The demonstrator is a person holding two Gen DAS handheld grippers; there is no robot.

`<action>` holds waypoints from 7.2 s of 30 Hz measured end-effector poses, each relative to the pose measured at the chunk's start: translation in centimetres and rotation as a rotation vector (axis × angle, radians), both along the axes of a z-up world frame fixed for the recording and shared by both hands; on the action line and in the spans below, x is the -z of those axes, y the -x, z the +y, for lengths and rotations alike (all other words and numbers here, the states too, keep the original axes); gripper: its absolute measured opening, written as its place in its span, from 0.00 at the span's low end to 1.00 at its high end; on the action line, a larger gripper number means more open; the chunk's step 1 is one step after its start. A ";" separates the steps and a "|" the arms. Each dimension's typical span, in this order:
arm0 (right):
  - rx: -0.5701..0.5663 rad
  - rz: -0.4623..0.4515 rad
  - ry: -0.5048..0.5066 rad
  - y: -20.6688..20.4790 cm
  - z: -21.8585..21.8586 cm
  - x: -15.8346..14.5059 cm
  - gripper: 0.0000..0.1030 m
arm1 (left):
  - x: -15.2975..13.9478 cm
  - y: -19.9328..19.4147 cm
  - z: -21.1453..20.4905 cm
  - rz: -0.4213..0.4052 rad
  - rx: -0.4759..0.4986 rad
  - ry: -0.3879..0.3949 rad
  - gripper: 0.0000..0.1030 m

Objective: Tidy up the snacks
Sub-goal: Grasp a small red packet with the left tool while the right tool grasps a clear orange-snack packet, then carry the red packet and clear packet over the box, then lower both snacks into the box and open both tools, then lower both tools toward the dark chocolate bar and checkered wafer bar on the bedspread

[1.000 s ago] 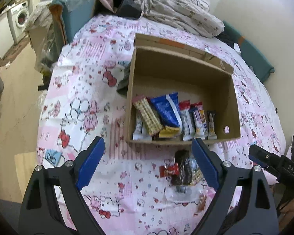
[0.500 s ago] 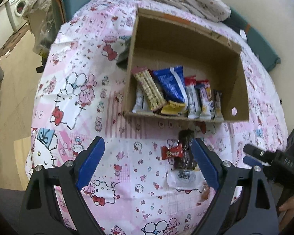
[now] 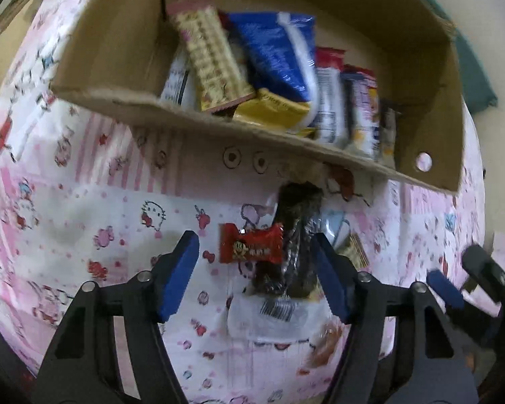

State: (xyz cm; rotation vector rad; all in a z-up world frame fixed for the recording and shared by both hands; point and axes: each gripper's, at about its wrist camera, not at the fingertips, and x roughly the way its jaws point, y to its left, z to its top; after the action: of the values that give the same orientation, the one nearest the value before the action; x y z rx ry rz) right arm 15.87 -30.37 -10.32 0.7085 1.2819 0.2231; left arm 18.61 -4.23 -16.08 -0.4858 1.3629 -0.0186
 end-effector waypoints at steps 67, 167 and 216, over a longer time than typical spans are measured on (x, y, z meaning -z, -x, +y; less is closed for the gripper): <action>-0.326 -0.161 0.189 3.8 8.3 -1.7 0.18 | -4.4 5.3 5.6 -0.040 -0.023 -0.205 0.16; -0.196 -0.362 0.147 -10.0 5.4 -5.1 0.79 | -11.2 -5.8 3.5 -0.403 0.106 -0.318 0.84; 0.001 -0.086 -0.002 0.3 0.1 -1.4 0.95 | -9.0 2.6 1.9 -0.272 0.096 -0.224 0.97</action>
State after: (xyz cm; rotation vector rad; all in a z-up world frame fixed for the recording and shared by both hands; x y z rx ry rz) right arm 15.61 -30.30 -8.88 0.6937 1.2000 0.2514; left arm 15.99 -2.28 -7.13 -0.2198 1.1037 -0.0104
